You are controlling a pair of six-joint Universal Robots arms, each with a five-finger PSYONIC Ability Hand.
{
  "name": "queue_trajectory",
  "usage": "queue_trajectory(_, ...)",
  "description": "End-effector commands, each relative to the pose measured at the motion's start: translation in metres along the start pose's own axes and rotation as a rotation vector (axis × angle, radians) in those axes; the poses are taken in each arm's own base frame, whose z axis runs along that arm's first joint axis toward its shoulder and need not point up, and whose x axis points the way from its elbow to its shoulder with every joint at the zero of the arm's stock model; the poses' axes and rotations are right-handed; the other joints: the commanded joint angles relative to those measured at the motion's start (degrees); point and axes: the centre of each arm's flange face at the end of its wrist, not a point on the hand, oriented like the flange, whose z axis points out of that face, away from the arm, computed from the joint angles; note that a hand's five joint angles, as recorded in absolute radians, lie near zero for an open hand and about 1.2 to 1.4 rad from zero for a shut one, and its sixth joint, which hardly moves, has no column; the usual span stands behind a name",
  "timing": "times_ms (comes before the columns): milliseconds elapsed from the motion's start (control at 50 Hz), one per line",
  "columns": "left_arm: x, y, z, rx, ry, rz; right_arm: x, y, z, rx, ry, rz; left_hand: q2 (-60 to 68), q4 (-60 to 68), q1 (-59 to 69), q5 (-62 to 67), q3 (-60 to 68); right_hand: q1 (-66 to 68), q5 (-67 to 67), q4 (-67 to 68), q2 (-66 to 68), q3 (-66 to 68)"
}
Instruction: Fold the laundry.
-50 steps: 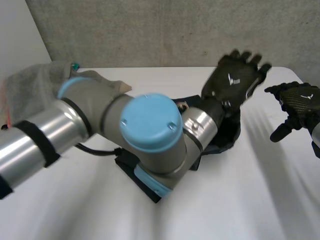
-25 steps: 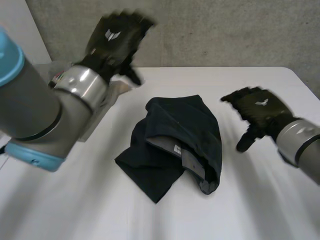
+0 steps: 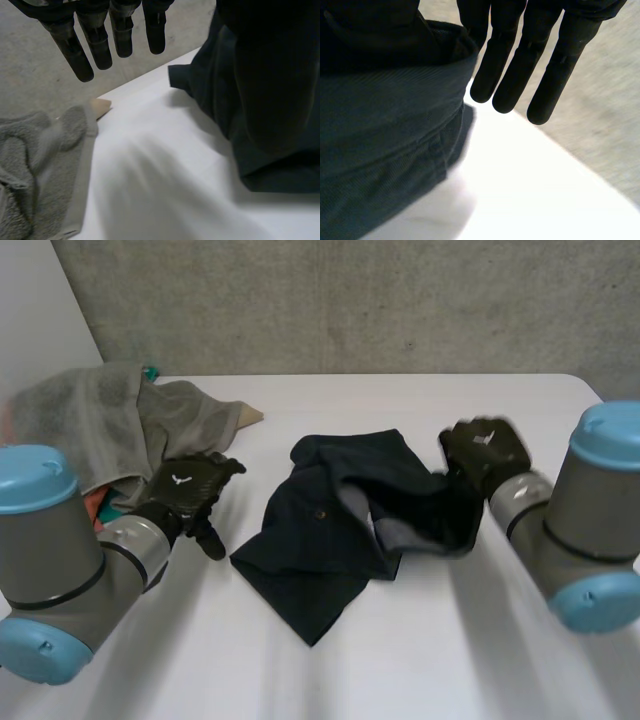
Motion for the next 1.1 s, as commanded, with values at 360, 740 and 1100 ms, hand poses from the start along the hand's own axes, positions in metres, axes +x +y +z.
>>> queue_trajectory(360, 0.036, 0.011, -0.009, -0.028, 0.007, 0.035, 0.082, 0.016, 0.102, 0.215, 0.179, -0.354, 0.5, 0.5, -0.4, 1.1, -0.2, -54.8, -56.5, -58.4, -57.3, -57.7)
queue_trajectory(740, 0.015, 0.021, 0.007, -0.059, -0.042, 0.005, 0.030, -0.038, -0.058, -0.225, -0.094, 0.037, 2.5, 2.5, 1.6, 3.1, 1.8, -53.3, -55.1, -56.9, -55.9, -56.2)
queue_trajectory(1100, 0.030, 0.038, 0.042, -0.073, 0.082, -0.067, -0.067, -0.023, -0.124, -0.177, -0.363, -0.027, 21.0, 21.0, 20.1, 21.6, 20.3, -46.1, -47.9, -49.7, -48.6, -49.0)
